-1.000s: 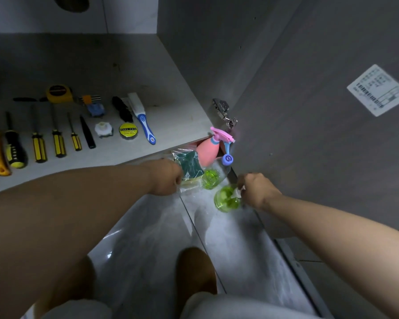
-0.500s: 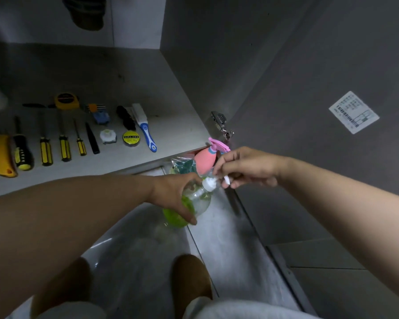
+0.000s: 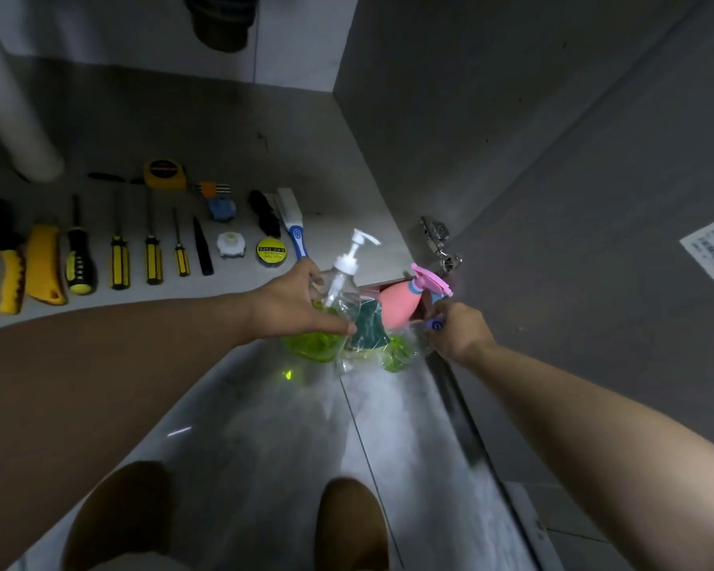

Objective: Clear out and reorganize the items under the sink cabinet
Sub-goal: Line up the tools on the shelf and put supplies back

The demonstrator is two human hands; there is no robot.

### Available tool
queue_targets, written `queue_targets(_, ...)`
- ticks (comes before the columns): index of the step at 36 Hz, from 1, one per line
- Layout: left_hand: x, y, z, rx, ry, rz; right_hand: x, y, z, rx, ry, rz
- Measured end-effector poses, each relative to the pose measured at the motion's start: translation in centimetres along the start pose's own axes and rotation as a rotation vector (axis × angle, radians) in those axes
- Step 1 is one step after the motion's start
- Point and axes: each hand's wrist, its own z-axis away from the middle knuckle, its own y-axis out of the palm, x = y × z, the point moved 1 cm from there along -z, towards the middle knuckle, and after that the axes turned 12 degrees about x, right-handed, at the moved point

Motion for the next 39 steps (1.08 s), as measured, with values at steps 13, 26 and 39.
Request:
queue_targets(13, -2.4, -3.4, -2.0, -0.296, 0.065, 0.189, 5.8, -10.1, -1.3, -0.255, -0.115, -0.106)
queue_targets(26, -2.6, -8.5, -4.0, -0.582, 0.171, 0.546, 13.8, -15.5, -9.7, -0.382, -0.207, -0.193)
queue_targets(39, -1.6, -9.1, -6.1, -0.564, 0.187, 0.615, 16.7, -15.7, -16.3, -0.485, -0.223, -0.092)
